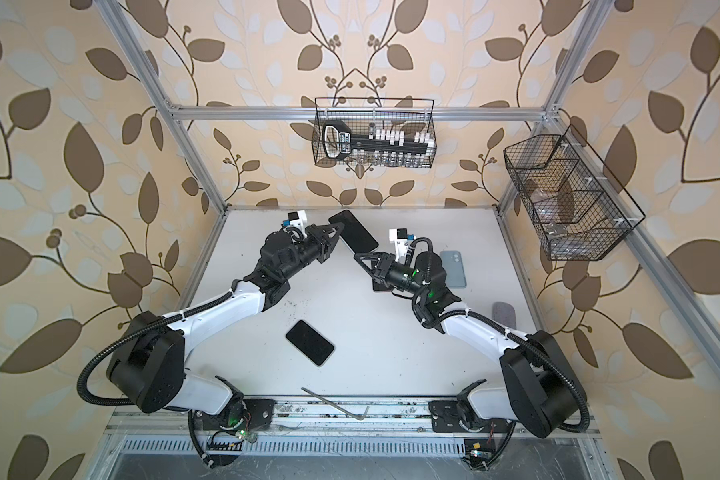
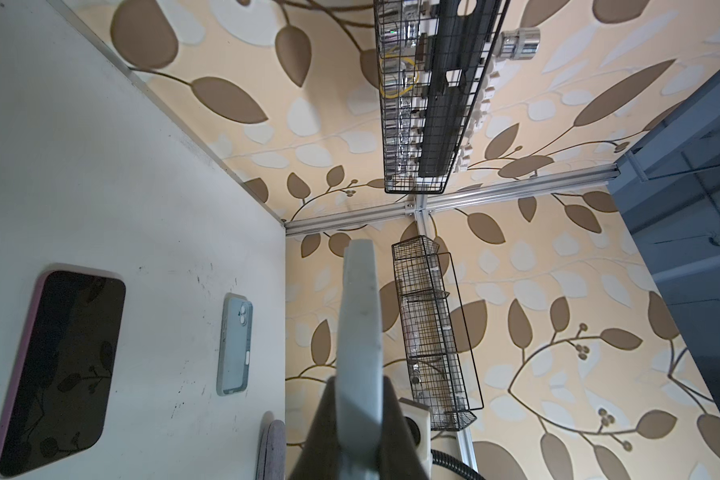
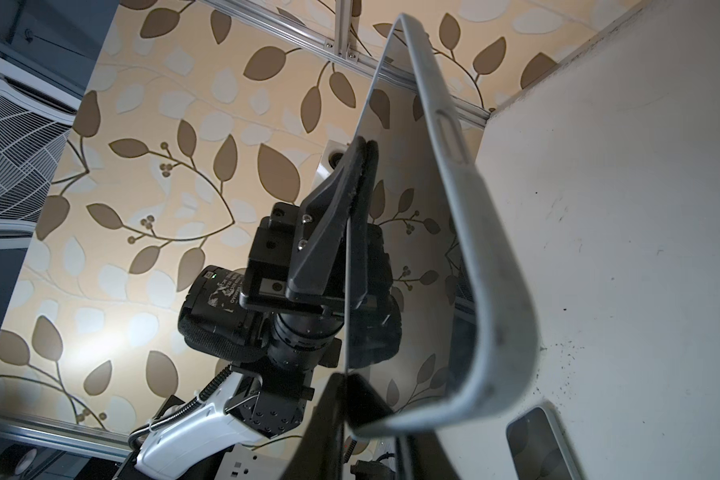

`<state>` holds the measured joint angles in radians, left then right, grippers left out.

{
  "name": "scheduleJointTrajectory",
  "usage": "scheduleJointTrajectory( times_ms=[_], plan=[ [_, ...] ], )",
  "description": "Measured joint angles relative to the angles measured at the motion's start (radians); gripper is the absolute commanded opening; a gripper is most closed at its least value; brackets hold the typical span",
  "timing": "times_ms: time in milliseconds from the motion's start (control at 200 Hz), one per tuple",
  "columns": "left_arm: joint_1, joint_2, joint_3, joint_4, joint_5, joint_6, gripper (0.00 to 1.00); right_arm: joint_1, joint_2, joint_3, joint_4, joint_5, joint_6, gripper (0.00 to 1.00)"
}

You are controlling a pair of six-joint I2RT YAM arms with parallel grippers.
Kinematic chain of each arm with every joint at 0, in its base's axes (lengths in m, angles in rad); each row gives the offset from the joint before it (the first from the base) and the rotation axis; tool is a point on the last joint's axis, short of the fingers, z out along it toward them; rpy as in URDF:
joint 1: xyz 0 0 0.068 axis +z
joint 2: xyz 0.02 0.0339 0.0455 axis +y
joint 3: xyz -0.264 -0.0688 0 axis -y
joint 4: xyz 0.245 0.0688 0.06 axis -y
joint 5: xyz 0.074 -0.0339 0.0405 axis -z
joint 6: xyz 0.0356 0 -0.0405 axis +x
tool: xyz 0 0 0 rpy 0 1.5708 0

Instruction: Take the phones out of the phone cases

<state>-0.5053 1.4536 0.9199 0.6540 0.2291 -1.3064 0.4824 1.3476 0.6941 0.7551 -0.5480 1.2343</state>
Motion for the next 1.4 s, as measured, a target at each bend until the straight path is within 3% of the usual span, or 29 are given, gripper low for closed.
scheduleJointTrajectory(
  times_ms=[135,495,1089,1399],
  plan=[
    [0.0,0.0,0.0,0.001,0.0,0.0,0.0,0.002,-0.004,0.0,0.003,0.009,-0.003,0.36],
    [-0.007,0.016,0.0,0.035,0.0,-0.01,0.0,0.029,-0.001,0.0,0.033,0.034,0.011,0.34],
    [-0.007,0.03,0.0,0.074,0.002,-0.034,0.0,0.055,0.011,-0.016,0.076,0.09,0.032,0.13],
    [-0.007,0.035,0.0,0.084,0.002,-0.076,0.0,0.054,0.014,-0.023,0.112,0.093,0.041,0.08]
  ],
)
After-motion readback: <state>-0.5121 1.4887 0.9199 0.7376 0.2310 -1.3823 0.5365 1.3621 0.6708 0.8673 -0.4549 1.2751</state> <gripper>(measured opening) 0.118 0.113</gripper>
